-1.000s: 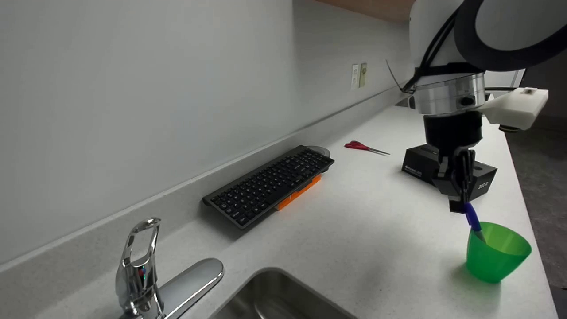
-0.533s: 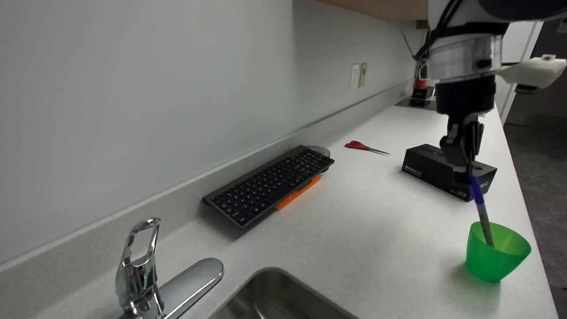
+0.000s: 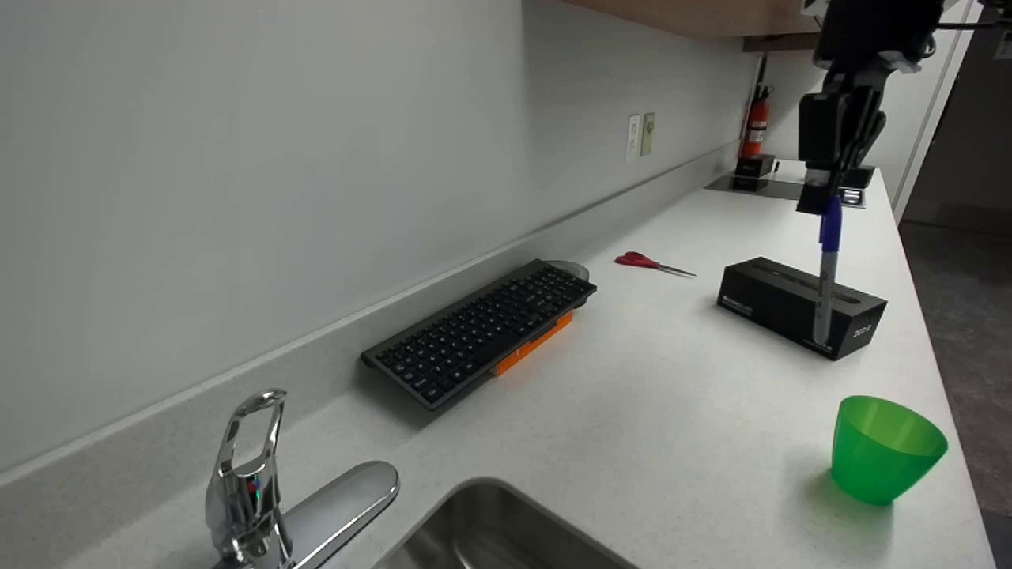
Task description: Put the marker in the cup on the counter
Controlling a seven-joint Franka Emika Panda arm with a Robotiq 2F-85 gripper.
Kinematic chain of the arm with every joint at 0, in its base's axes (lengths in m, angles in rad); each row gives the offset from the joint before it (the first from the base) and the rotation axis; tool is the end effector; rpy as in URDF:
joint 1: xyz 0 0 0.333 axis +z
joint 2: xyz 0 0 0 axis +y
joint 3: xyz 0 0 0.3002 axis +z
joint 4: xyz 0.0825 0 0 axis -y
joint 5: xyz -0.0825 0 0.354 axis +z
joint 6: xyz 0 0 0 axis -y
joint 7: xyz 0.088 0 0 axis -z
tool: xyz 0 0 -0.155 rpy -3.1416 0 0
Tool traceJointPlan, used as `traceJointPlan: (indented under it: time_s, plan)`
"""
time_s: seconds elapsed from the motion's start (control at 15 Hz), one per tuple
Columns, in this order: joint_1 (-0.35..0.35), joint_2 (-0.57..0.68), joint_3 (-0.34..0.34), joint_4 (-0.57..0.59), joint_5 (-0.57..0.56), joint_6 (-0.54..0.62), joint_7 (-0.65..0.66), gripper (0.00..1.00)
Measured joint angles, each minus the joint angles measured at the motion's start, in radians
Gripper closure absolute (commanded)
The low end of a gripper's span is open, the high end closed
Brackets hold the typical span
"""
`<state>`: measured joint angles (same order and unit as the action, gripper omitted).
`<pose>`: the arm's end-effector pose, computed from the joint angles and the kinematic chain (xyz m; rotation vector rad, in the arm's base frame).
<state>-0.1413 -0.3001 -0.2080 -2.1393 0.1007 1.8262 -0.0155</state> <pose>0.4165 -0.1428 0.4722 -2.9366 0.5201 -0.0126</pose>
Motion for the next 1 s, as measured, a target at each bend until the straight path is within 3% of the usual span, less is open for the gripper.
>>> traceJointPlan:
  time_s: [0.47, 0.8, 1.0]
  plan:
    - [0.065, 0.126, 0.135, -0.058, 0.114, 0.294, 0.114, 0.99]
    - [0.098, 0.268, 0.208, -0.122, 0.082, 0.596, 0.235, 0.99]
    - [0.102, 0.314, 0.214, -0.131, 0.027, 0.694, 0.302, 0.99]
